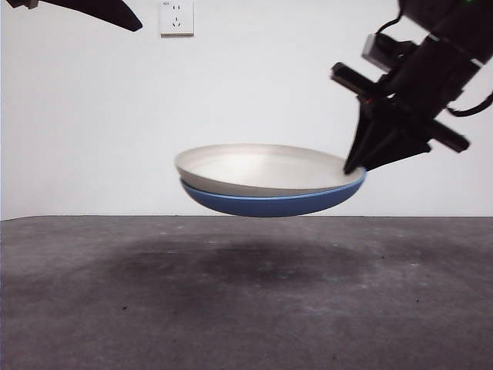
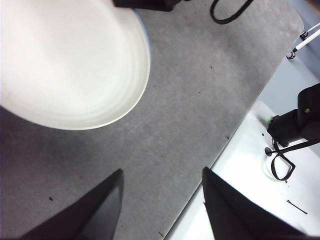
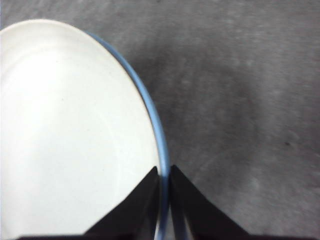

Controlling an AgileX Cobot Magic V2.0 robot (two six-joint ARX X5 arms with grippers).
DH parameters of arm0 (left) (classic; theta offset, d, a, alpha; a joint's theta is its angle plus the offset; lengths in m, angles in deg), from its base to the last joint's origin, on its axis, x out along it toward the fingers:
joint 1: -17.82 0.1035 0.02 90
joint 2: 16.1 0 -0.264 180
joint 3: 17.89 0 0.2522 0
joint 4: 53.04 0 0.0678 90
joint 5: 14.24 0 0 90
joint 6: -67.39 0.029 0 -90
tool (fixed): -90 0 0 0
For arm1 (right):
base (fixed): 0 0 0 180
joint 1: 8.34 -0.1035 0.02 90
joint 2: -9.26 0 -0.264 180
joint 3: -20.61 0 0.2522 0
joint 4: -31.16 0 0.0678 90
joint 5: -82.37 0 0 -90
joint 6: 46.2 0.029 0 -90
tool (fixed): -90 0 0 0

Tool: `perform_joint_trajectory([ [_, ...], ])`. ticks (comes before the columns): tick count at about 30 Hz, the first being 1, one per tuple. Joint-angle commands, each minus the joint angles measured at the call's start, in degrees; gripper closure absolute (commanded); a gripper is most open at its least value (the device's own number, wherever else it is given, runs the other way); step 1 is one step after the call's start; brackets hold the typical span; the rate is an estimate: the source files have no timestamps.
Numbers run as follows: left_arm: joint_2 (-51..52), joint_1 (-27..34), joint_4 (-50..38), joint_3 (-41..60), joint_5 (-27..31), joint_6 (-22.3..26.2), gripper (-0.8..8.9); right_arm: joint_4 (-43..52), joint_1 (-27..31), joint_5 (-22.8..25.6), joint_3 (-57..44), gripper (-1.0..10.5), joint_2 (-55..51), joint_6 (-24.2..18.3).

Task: Pick up the white plate, put it on the blue plate, put it on desk

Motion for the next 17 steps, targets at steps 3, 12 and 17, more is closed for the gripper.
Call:
perform_joint_trajectory([
  [3,-0.2,-0.5,-0.6,-0.6,-0.2,0.3,5.64,1.6,-1.7,1.3,3.2,9.3,5.0,2.1],
  [12,-0.2,-0.5,-0.5,-0.6,-0.2,0.3,5.64,3.1,-3.0,1.3,5.0,9.3,14.0,2.2],
  [17,-0.2,-0.5,-0.4,-0.6,-0.2,0.3,5.64,3.1,-3.0,1.4,5.0,9.3,16.9,2.1],
])
